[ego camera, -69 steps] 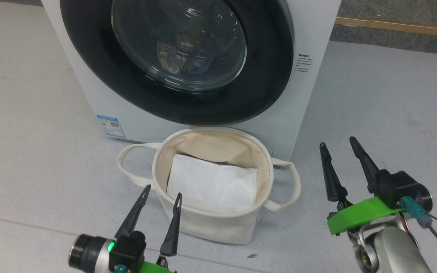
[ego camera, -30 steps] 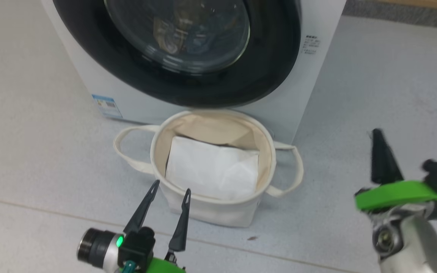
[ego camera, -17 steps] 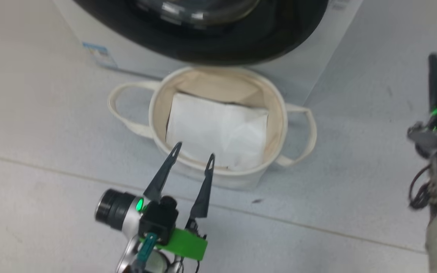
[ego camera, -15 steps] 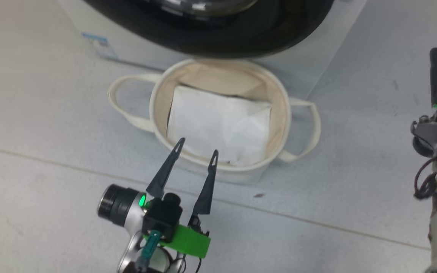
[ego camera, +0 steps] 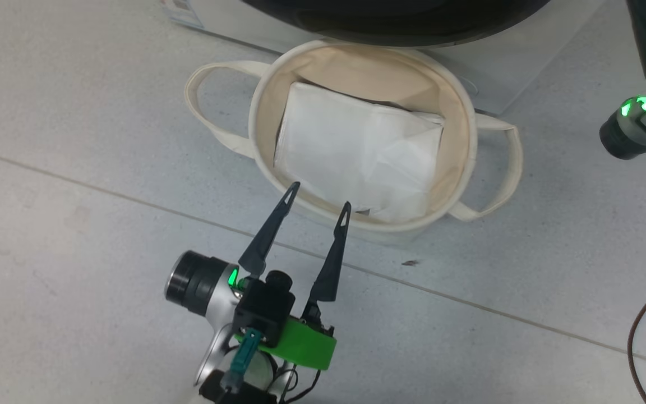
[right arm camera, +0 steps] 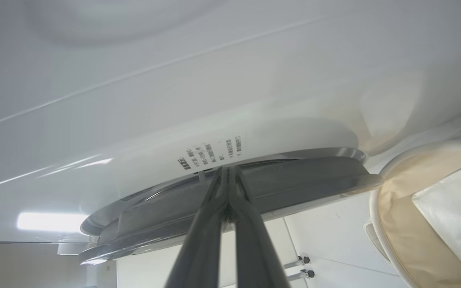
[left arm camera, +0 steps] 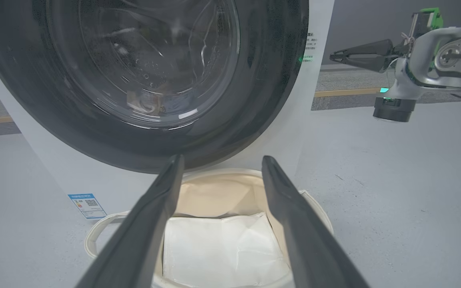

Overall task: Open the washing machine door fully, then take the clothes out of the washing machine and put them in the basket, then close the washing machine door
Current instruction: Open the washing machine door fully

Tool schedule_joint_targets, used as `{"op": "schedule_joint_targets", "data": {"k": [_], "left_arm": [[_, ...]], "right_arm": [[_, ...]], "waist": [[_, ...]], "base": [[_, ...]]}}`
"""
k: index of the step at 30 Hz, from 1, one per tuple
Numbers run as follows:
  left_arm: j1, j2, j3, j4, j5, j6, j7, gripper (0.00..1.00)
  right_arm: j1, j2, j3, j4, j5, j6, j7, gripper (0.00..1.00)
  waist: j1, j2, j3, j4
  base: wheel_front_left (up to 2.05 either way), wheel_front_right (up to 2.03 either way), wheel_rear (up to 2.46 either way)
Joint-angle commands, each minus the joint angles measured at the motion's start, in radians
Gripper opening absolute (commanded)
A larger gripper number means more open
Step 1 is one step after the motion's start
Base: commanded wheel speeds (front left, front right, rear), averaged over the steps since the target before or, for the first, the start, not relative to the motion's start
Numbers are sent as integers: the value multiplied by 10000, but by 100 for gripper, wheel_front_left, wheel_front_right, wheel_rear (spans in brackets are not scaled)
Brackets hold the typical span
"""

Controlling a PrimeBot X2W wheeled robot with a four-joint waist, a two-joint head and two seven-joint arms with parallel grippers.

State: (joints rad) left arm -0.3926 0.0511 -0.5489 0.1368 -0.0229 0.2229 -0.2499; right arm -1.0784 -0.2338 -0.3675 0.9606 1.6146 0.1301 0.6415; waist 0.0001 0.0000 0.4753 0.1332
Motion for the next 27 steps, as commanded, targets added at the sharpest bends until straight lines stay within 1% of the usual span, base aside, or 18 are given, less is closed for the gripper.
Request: {"op": "schedule_joint_targets", "data": {"k": [1, 4, 18, 22, 27], "left_arm": [[-154, -2, 206, -460, -91, 168, -118, 100], [-199, -4, 136, -562, -160, 281, -118, 100], [-320, -7, -75, -673, -453, 581, -118, 100], [-358, -8, -150, -744, -534, 665, -118, 100], [-374, -8, -257, -772, -589, 754, -118, 100]], "right_arm": [[-439, -117, 170, -64, 90, 6, 241, 0], [-824, -206, 342, 323, 8, 6, 442, 0], [-2236, -682, 460, 1575, 120, 6, 1167, 0], [-2498, -695, 616, 2030, 145, 6, 1888, 0], [-2657, -692, 717, 2395, 179, 6, 2524, 0]], "waist": [[-1, 0, 117, 141], [-1, 0, 191, 295], [-1, 0, 484, 882], [-1, 0, 537, 1022], [-1, 0, 528, 1126]], "base": [[0, 0, 0], [0, 0, 0], [0, 0, 0], [0, 0, 0], [0, 0, 0]]}}
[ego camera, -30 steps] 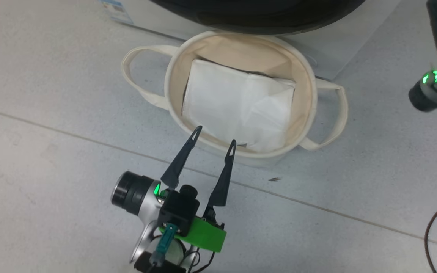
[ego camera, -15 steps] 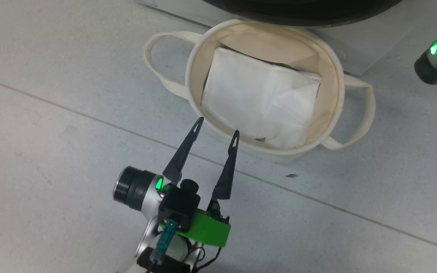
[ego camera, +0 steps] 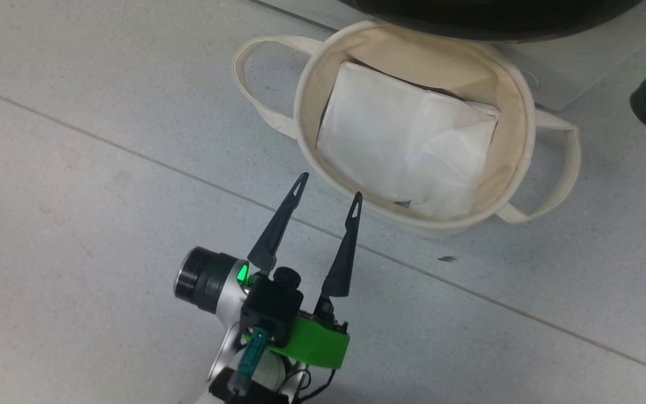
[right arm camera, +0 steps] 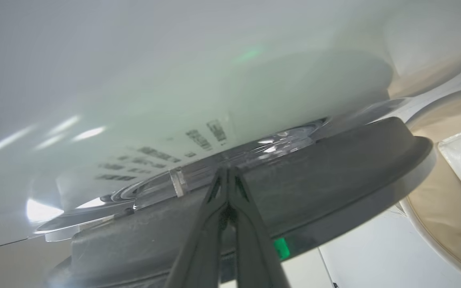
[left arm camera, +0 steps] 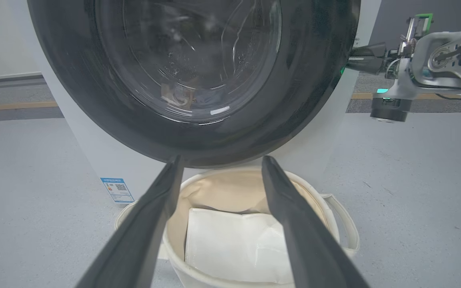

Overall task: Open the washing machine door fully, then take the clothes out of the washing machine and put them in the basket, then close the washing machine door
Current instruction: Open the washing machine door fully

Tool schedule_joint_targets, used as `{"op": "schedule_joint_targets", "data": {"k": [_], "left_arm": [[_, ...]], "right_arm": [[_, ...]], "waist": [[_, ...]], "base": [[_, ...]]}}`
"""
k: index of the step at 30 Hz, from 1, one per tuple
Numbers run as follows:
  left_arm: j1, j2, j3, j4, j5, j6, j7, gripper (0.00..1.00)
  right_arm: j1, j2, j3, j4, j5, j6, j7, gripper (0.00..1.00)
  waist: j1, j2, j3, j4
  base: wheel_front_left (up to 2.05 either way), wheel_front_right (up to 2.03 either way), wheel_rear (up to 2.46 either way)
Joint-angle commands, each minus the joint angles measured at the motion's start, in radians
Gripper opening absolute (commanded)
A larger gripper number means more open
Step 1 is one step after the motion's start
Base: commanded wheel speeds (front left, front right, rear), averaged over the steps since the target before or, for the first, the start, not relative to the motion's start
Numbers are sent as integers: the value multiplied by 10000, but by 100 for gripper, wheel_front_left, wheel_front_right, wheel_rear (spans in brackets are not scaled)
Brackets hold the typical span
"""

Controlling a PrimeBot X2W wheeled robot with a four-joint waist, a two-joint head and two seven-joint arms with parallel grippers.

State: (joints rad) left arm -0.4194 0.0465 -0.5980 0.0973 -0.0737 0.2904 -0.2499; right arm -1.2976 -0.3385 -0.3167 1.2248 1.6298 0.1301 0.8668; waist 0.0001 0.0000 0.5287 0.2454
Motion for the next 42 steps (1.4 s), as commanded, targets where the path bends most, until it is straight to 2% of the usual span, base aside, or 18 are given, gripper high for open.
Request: {"op": "schedule_joint_targets", "data": {"k": [1, 6, 14, 30, 38, 42], "left_arm": [[-99, 38, 221, -381, -89, 93, -118, 100], [-45, 38, 233, -351, -89, 118, -118, 100], [86, 38, 371, -351, -92, 80, -118, 100], [876, 164, 996, -401, -159, -120, -118, 100], [1284, 233, 1367, -516, -196, -204, -118, 100], [1426, 216, 1469, -536, -230, -283, -118, 100]], "right_arm": [[-455, 377, 259, -191, 7, 6, 417, 0], [-278, 488, 460, 25, -89, 6, 1021, 0], [545, 755, 669, 9, -274, 6, 1364, 0], [3093, 2517, 1161, -1231, -405, 6, 2079, 0], [4067, 2871, 1914, -1422, -266, 6, 2293, 0], [4271, 2879, 2845, -1397, 728, 6, 2334, 0]], "waist": [[-1, 0, -23, 15], [-1, 0, -126, 29], [-1, 0, -484, 16], [-1, 0, -1651, -8], [-1, 0, -2142, 115], [-1, 0, -2290, 181]], "base": [[0, 0, 0], [0, 0, 0], [0, 0, 0], [0, 0, 0], [0, 0, 0], [0, 0, 0]]}}
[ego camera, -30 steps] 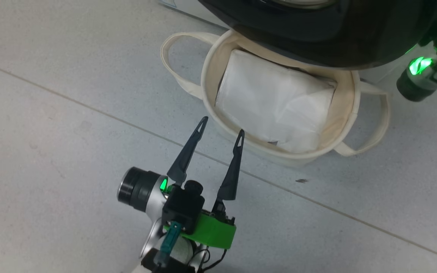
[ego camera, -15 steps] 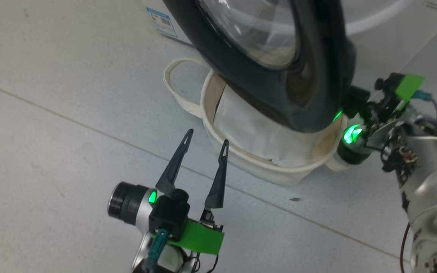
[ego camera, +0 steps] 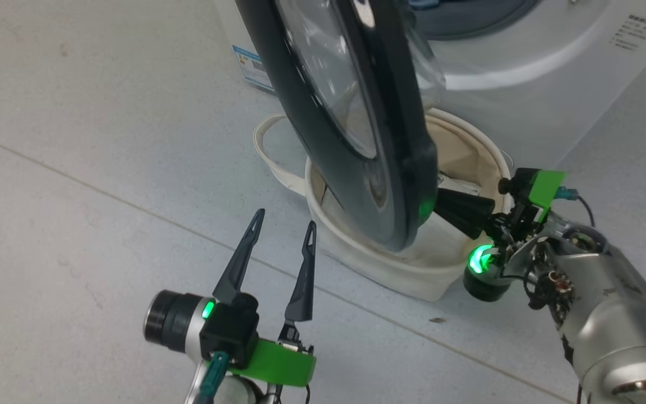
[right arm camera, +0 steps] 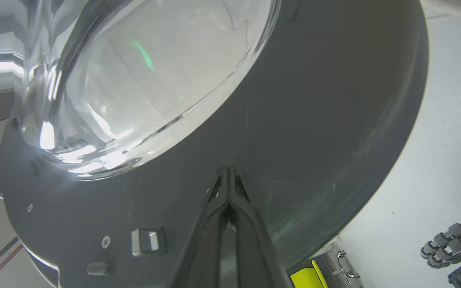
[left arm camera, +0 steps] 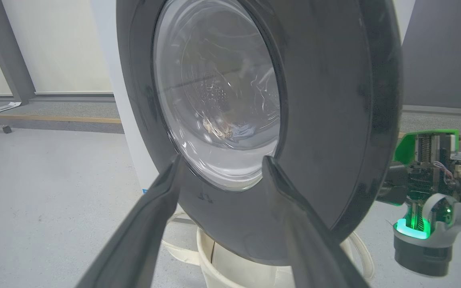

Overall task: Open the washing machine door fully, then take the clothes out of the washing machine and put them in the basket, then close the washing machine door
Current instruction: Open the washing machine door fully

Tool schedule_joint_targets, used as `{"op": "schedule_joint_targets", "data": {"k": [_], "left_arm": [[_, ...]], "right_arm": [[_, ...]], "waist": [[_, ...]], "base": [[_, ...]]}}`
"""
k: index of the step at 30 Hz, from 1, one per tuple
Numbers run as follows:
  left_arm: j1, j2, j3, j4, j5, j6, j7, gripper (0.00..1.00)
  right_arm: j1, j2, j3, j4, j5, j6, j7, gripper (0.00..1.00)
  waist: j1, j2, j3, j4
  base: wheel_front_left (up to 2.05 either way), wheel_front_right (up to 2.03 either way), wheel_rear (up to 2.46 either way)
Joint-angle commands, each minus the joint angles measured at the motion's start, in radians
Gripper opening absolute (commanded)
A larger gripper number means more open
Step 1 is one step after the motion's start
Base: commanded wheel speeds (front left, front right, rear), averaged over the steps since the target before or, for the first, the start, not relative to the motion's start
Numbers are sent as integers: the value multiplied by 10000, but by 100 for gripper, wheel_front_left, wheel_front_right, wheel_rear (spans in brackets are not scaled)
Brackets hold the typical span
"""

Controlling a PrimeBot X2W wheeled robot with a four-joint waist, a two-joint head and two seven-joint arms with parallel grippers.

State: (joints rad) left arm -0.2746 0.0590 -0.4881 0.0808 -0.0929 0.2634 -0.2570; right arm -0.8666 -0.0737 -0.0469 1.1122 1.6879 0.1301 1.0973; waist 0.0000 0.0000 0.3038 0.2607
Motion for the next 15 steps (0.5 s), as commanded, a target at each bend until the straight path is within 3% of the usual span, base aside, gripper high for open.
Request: {"op": "schedule_joint_targets", "data": {"k": [1, 7, 15], "left_arm": [[25, 84, 385, -365, -52, -33, -47, 100], [351, 47, 523, -323, -118, -120, -47, 100], [623, 15, 735, -246, -52, -242, -47, 100]], "right_arm": [[23, 231, 379, -281, 448, 6, -31, 0], [383, 233, 2081, -532, 2144, 6, -574, 0], [871, 234, 3624, -1138, 3262, 6, -1854, 0]], "waist": [[0, 0, -92, 58], [0, 0, -233, 194], [0, 0, -587, 183]], "base": [[0, 0, 0], [0, 0, 0], [0, 0, 0]]}}
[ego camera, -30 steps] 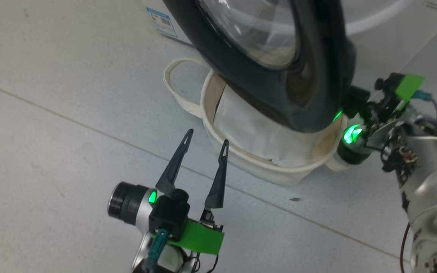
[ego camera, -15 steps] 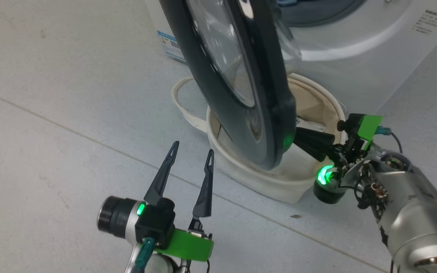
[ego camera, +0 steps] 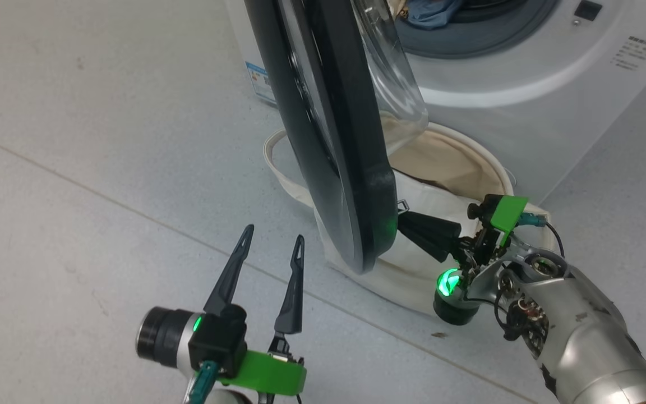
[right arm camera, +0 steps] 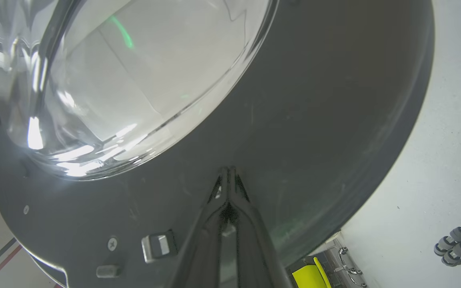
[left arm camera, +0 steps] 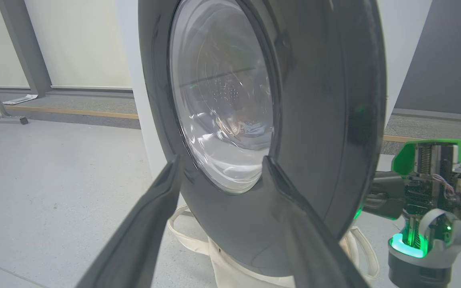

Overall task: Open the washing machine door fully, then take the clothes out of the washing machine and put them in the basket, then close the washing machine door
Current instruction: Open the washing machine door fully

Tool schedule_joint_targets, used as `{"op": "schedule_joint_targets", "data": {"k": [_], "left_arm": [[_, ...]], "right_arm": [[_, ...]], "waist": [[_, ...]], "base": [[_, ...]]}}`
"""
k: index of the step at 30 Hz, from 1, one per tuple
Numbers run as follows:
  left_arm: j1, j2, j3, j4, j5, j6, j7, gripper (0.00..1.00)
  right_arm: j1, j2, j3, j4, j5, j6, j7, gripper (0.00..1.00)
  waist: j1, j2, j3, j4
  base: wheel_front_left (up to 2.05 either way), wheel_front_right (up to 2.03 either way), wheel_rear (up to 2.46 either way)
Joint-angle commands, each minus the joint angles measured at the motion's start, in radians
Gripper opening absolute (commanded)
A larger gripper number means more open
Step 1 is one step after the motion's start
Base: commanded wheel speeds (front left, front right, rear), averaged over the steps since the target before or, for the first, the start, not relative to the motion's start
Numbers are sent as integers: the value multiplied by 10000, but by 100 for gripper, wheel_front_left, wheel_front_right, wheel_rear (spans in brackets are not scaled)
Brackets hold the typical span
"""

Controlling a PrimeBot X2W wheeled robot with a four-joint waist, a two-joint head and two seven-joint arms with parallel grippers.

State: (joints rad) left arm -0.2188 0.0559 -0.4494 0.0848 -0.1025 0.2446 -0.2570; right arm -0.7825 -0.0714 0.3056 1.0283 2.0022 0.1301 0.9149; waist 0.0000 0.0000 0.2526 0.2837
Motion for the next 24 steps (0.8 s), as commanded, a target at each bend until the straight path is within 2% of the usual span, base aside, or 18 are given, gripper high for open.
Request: {"op": "schedule_joint_targets", "data": {"k": [1, 5, 8, 9, 12, 16, 19, 24], "left_arm": [[95, 45, 374, -271, 45, -81, -47, 100], [227, 73, 501, -208, 79, -185, -47, 100], [341, 130, 614, -170, 97, -262, -47, 100], [341, 130, 614, -170, 97, -262, -47, 100], [474, 188, 732, -141, 101, -329, -47, 100], [702, 269, 911, -101, 78, -402, -47, 100], [826, 310, 986, -85, 83, -486, -47, 100], [1076, 391, 1203, -145, 86, -516, -47, 100]], "right_arm": [[67, 211, 112, -343, 136, 6, -165, 0], [256, 26, 28, -769, -18, 6, -762, 0], [523, -378, -66, -1885, -772, 6, -1930, 0], [523, -378, -66, -1885, -772, 6, -1930, 0], [1159, -850, -10, -4090, -2656, 6, -4217, 0], [2359, -1257, 423, -6431, -4838, 6, -6376, 0], [2999, -1702, 773, -7329, -6340, 6, -7710, 0], [3821, -2249, 1198, -8002, -8690, 6, -9485, 0]], "waist": [[0, 0, -149, -83], [0, 0, -482, -287], [0, 0, -758, -479], [0, 0, -758, -479], [0, 0, -1021, -673], [0, 0, -1336, -972], [0, 0, -1530, -1126], [0, 0, -1715, -1416]], "base": [[0, 0, 0], [0, 0, 0], [0, 0, 0], [0, 0, 0], [0, 0, 0], [0, 0, 0], [0, 0, 0], [0, 0, 0]]}}
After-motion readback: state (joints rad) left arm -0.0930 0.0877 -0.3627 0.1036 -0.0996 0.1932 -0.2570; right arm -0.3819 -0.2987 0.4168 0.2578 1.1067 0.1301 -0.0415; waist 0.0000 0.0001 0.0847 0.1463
